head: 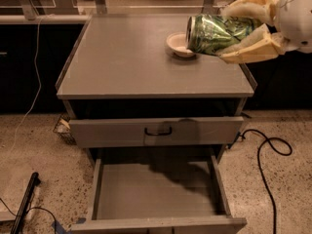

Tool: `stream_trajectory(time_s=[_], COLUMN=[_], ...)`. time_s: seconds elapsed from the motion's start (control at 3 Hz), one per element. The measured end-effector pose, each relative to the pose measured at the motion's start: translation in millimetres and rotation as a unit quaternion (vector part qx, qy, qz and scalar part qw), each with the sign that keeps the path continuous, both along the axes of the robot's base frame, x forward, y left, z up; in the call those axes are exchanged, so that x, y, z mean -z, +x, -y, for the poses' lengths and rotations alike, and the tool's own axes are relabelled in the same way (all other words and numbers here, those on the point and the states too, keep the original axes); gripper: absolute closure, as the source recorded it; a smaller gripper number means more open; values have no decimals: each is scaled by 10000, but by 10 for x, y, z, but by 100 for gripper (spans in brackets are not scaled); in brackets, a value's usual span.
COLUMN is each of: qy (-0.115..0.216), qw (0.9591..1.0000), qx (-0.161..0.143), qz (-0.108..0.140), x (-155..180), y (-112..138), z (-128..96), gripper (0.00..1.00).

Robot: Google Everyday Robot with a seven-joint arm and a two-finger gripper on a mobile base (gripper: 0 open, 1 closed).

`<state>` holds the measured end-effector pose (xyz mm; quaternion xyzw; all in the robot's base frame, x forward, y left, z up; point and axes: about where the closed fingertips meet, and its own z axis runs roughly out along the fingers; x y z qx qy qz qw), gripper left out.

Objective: Pick green can from middle drawer and place on counter

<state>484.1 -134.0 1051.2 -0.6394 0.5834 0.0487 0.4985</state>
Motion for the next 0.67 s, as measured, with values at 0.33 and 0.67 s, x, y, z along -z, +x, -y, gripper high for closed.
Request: stream_trajectory(time_s=[0.33, 0.67], qy=[-23, -121], qw=[10000, 9999], qx=[12, 59], qz=[-5, -14], x=[17, 80], y=[-5, -15], z=[-2, -20], gripper=[100, 100])
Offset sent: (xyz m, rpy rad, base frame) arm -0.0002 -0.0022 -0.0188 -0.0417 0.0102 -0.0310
